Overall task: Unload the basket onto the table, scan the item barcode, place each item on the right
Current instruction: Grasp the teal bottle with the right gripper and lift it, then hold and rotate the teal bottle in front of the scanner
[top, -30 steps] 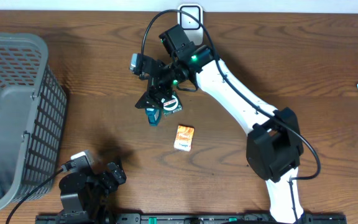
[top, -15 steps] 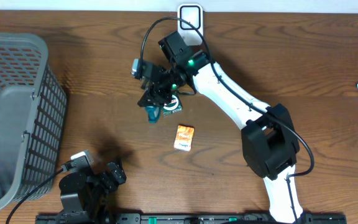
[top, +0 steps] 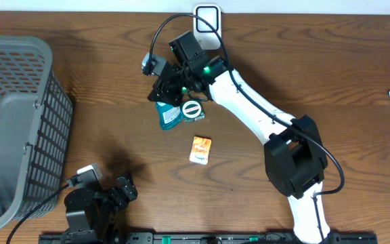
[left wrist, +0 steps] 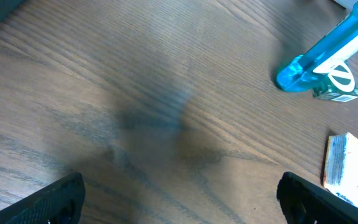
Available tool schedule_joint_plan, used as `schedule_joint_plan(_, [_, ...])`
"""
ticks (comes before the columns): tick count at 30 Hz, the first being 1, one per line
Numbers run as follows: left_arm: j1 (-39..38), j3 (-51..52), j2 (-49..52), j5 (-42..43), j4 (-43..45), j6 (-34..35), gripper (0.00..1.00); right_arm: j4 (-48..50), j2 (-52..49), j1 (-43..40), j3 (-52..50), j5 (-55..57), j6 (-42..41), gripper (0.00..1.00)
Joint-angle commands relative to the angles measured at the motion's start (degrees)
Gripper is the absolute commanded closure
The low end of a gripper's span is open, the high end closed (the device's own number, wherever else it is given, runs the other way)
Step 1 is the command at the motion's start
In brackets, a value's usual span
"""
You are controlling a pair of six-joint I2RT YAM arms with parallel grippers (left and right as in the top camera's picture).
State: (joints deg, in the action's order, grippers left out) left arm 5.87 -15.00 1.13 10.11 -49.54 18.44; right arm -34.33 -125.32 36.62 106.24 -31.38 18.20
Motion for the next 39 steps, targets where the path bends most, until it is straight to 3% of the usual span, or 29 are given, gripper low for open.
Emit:
schedule_joint_plan(1, [-0.2,0.8,-0.2,-0.5,-1.9,-0.1,0.02,0.2,-0.3,0.0,-1.2,16.7,-9.4,0.92])
schedule_joint_plan(9, [-0.2,0.8,-0.2,-0.5,-1.9,-0.1,0.02,4.4,0.6,1.4,-1.3,37.7,-25.3,0.83])
schedule_joint_plan(12, [-0.2,0.8,-0.2,-0.5,-1.9,-0.1,0.02,5.1,0.5,2.0,-1.3,43.3,-34.5,0.93])
schedule_joint_plan(15, [-0.2,0.8,-0.2,-0.5,-1.9,-0.1,0.02,7.4,0.5,2.5,-1.3,43.5,-38.2,0.97])
schedule_joint_plan(30, [-0.2,0.8,-0.2,-0.5,-1.9,-0.1,0.02,13.9,1.2,4.6,-1.3,44.5,-35.5,0.97])
schedule_joint_plan(39, [-0.2,0.8,-0.2,-0.5,-1.9,-0.1,0.02,13.6,1.2,5.4,-1.3,44.8,-35.3,0.83])
